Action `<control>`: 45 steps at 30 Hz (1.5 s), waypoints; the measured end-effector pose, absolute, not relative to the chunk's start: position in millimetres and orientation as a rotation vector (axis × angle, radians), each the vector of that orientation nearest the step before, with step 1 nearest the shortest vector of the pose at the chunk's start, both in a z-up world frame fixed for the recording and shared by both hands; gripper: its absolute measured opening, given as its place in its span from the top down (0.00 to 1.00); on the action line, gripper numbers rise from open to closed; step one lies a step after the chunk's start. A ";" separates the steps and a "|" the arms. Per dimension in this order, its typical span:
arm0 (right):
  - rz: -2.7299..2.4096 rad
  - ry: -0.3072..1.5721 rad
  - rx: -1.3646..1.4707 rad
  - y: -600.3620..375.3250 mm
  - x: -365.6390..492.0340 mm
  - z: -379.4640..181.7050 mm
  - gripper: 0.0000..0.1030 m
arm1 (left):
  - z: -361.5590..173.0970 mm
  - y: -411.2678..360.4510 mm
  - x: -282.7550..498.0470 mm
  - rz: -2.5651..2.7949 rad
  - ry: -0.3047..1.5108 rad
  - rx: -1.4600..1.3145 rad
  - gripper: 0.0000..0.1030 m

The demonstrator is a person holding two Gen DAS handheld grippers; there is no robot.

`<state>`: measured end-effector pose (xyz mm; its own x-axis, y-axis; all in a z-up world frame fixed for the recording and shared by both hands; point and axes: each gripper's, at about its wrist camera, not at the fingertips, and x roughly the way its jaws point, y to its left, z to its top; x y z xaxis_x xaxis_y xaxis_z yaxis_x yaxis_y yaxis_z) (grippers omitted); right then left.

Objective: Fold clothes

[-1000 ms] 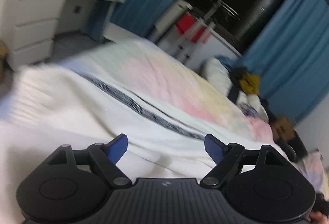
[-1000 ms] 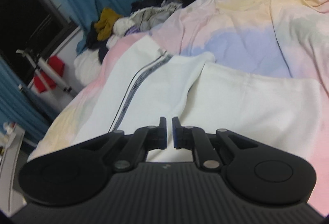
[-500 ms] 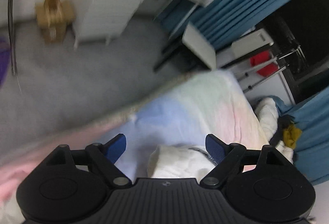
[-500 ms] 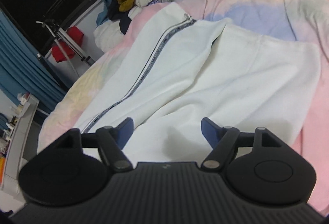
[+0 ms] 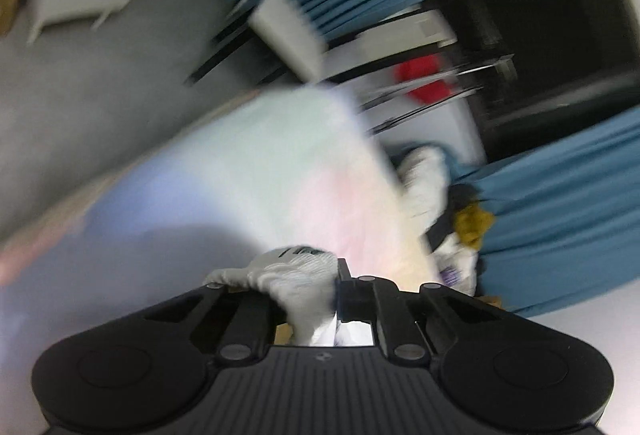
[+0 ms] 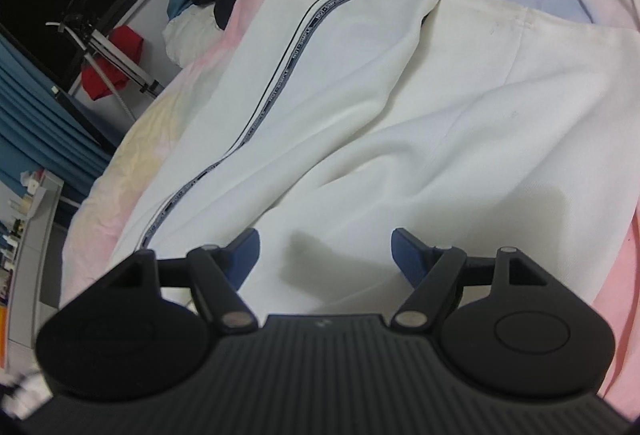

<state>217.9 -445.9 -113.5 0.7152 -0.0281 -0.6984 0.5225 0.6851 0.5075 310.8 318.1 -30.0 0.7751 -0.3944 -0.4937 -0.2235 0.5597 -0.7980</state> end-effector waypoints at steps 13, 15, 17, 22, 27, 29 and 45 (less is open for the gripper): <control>-0.410 0.689 0.733 -452.6 226.8 -121.1 0.27 | -50.5 309.5 424.7 0.101 0.728 -0.803 0.88; -0.414 0.699 0.724 -452.9 230.5 -125.5 0.27 | -61.8 317.7 422.9 0.093 0.728 -0.820 0.85; -0.416 0.702 0.718 -454.7 234.3 -128.3 0.27 | -63.5 324.9 413.5 0.078 0.724 -0.830 0.62; -0.397 0.713 0.687 -452.9 240.8 -128.4 0.27 | -35.2 325.6 379.1 0.086 0.716 -0.731 0.24; -0.346 0.705 0.640 -445.1 234.1 -116.5 0.27 | 9.1 287.5 323.9 0.071 0.711 -0.583 0.21; -0.331 0.693 0.609 -442.4 229.7 -108.7 0.27 | 20.5 269.5 294.8 0.056 0.723 -0.554 0.18; -0.305 0.621 0.678 -467.7 179.7 -71.8 0.18 | 8.0 186.2 73.1 0.170 0.821 -0.746 0.12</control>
